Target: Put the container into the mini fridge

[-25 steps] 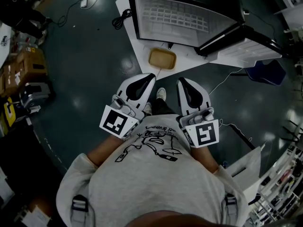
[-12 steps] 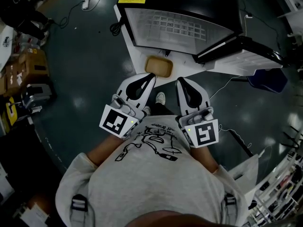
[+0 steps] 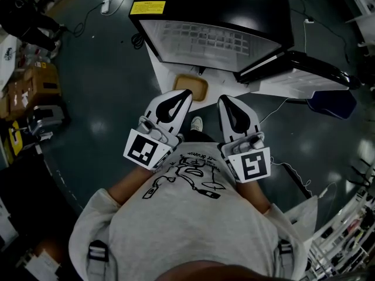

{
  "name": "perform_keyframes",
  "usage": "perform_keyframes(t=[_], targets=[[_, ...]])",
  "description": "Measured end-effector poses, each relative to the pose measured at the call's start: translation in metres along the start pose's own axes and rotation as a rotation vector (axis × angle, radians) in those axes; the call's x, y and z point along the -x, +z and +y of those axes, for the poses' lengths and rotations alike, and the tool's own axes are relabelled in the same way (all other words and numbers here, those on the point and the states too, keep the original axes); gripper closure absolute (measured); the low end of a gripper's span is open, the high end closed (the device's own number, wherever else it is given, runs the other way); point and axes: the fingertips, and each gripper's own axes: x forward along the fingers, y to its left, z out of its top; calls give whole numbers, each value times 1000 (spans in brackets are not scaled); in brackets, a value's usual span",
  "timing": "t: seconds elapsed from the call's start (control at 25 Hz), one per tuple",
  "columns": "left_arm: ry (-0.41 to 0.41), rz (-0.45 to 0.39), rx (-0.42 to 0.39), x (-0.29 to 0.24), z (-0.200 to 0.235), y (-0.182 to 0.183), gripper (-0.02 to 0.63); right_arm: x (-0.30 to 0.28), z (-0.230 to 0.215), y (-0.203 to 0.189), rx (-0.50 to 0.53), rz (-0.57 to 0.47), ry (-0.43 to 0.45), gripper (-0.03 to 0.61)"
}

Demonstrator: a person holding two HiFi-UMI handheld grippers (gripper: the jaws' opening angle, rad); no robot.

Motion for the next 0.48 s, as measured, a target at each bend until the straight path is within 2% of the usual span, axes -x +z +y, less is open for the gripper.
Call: perform_keyframes(t=[0.48], targets=[[37,18,-10,-24,2,-12,598,-3,-25,-10,5,28,39,551]])
